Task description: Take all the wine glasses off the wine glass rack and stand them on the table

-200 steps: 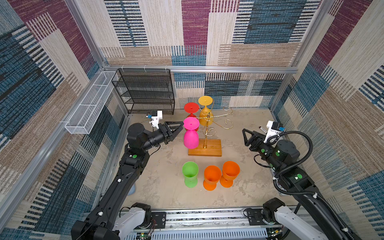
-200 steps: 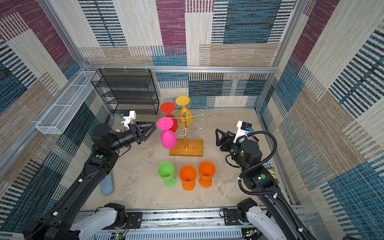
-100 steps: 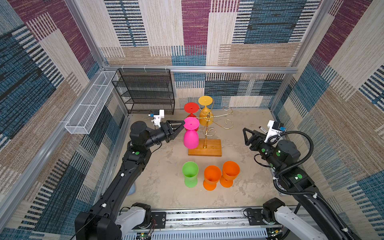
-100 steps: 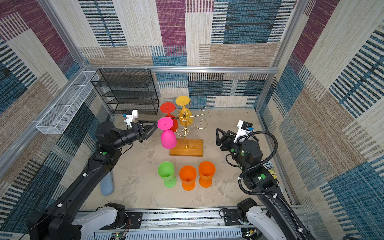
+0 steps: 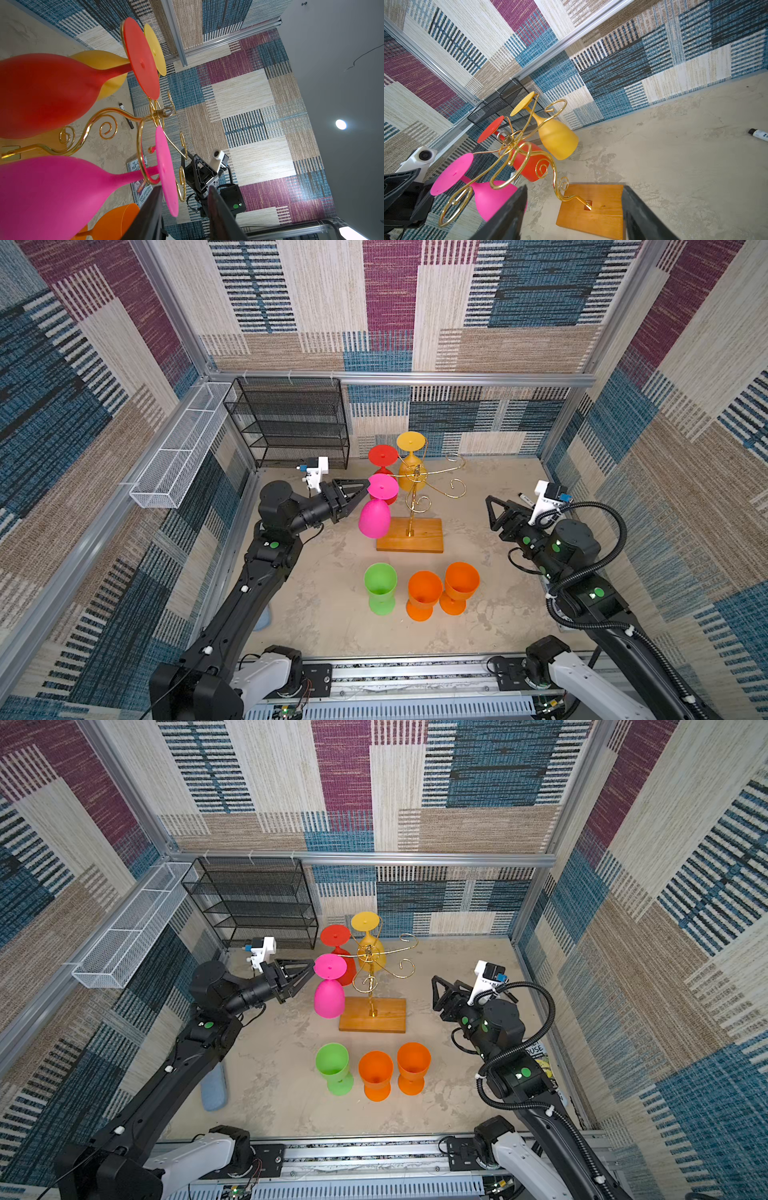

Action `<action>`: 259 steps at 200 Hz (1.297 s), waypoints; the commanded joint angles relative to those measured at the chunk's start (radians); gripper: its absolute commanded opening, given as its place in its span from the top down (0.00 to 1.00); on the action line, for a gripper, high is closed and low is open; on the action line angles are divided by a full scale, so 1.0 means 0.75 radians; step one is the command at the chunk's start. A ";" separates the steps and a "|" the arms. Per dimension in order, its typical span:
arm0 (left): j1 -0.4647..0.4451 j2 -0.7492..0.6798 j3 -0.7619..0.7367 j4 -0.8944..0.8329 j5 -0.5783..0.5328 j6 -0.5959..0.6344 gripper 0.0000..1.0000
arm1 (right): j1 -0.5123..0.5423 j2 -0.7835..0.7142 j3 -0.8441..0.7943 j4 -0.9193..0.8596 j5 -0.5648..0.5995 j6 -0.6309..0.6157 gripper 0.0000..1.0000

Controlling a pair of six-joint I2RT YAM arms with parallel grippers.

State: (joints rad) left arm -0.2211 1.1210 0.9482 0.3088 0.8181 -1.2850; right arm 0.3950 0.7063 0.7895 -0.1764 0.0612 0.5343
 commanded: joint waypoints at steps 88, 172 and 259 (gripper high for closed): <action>0.000 0.034 0.068 -0.095 0.033 0.083 0.66 | -0.003 0.019 0.002 0.051 -0.017 0.004 0.27; -0.002 0.050 0.119 -0.211 0.035 0.155 0.68 | -0.007 0.017 -0.014 0.055 -0.015 0.006 0.27; -0.010 0.064 0.144 -0.215 0.051 0.163 0.72 | -0.009 0.013 -0.028 0.061 -0.020 0.012 0.27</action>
State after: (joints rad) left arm -0.2279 1.1706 1.0397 0.1410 0.8402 -1.2037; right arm 0.3904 0.7193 0.7715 -0.1638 0.0521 0.5346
